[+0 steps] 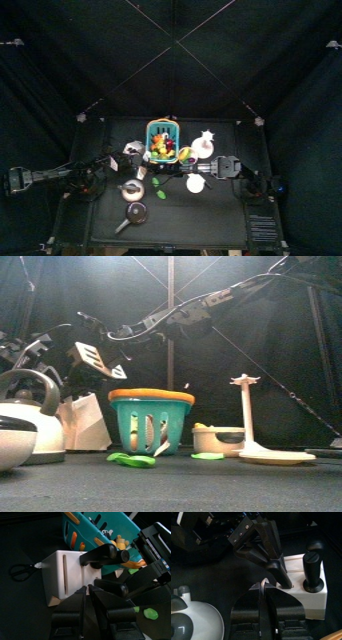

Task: Place spoon on table

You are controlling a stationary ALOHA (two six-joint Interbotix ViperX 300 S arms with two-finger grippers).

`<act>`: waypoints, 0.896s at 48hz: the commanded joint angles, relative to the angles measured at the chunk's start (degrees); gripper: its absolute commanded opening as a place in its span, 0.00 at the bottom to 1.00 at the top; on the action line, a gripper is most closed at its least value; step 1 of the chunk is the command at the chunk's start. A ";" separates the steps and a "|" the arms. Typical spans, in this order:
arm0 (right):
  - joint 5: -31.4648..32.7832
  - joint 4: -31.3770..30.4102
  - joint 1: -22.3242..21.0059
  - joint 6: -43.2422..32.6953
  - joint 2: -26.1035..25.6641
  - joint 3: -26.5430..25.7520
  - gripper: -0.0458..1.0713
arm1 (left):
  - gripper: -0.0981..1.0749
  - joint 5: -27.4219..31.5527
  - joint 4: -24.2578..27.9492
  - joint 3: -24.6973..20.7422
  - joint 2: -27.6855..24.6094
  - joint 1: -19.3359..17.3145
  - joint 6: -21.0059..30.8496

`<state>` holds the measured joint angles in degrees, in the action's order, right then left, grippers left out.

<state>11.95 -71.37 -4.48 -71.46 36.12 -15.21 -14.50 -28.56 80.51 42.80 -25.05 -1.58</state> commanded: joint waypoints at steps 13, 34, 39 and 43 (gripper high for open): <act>-0.09 -0.88 1.05 0.09 -3.16 -2.81 0.39 | 0.58 -0.26 0.09 -1.05 -0.26 0.18 -0.09; 0.53 -0.88 3.60 0.00 -7.29 1.05 0.39 | 0.58 -0.35 1.93 -1.05 1.41 0.18 -0.35; 1.05 -0.79 4.31 0.00 -8.96 3.25 0.39 | 0.58 -0.26 2.90 -0.88 3.25 0.18 -0.18; 1.76 -0.62 5.01 -0.09 -10.20 5.19 0.39 | 0.58 0.09 2.90 -0.62 5.01 0.18 -0.18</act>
<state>13.18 -72.07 -0.09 -71.46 30.32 -10.72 -14.50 -26.02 80.51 46.49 -24.96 -1.76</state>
